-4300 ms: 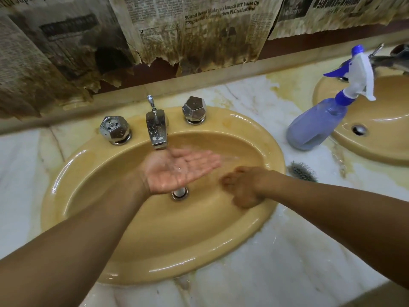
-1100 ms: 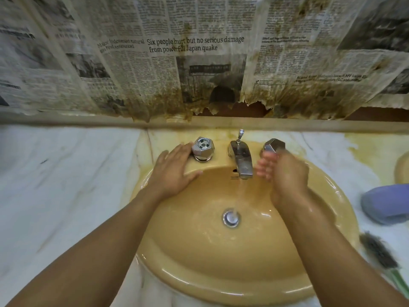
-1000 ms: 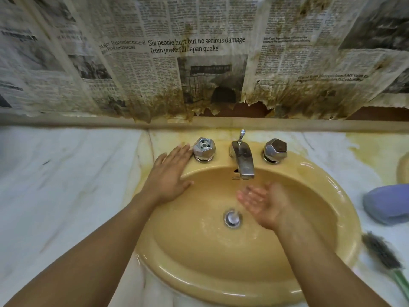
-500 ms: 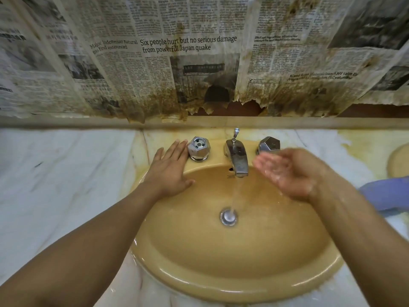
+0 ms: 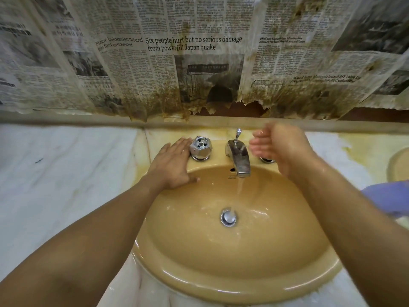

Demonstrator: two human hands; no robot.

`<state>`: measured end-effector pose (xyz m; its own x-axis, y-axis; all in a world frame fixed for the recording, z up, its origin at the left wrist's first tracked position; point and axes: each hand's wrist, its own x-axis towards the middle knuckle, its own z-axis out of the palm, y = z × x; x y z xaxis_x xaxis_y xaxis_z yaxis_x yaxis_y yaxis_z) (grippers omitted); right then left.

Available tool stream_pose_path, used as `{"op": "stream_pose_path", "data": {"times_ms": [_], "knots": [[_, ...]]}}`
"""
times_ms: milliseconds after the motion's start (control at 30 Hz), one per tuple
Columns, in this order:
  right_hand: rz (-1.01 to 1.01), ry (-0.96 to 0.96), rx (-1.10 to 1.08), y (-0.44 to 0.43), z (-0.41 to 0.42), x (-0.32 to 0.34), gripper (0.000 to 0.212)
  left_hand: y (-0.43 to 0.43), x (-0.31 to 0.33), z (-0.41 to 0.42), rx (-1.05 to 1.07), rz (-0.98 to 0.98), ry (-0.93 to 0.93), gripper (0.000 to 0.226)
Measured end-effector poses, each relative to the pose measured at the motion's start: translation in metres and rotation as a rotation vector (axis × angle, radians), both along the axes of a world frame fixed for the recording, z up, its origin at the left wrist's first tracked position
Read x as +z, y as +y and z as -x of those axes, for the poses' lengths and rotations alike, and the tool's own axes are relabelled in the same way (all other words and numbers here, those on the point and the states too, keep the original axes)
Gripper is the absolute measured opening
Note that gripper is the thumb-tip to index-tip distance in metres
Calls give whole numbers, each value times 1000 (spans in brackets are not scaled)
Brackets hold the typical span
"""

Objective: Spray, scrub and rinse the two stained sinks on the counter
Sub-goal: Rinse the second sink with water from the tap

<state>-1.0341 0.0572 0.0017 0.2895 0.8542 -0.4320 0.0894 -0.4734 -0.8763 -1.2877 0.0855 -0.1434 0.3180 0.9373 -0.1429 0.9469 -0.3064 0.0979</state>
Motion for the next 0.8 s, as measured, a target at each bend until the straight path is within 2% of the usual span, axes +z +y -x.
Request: {"op": "stream_pose_path", "data": {"times_ms": [100,200,267,333,433,533,600,700,733,800], "knots": [[120,159,-244,-37,-6,-56,38,-14,-4,4,-2,-48,-19,104],[401,603,-314,-58,10,-91,41,-39,-11,22,-25,-71,-20,88],[450,825,-341,-59,20,-99,38,-56,-16,35,-35,-115,-54,79],[428,914,-364,-56,19,-101,35,-66,-21,43,-28,-160,-85,73],[418,877,-335,-58,2,-90,30,-68,-23,43,-16,-160,-117,75],[389,784,-272,-59,-26,-60,27,-63,-17,37,37,-120,-221,88],[335,715,-220,-49,-36,-31,26,-52,-6,24,208,-50,-481,97],[245,597,-29,-19,-19,10,34,-24,12,-20,403,162,-1054,101],[228,536,60,-8,-5,21,36,-15,17,-37,429,175,-1160,93],[202,428,220,12,26,37,35,-2,23,-63,497,48,-1218,59]]}}
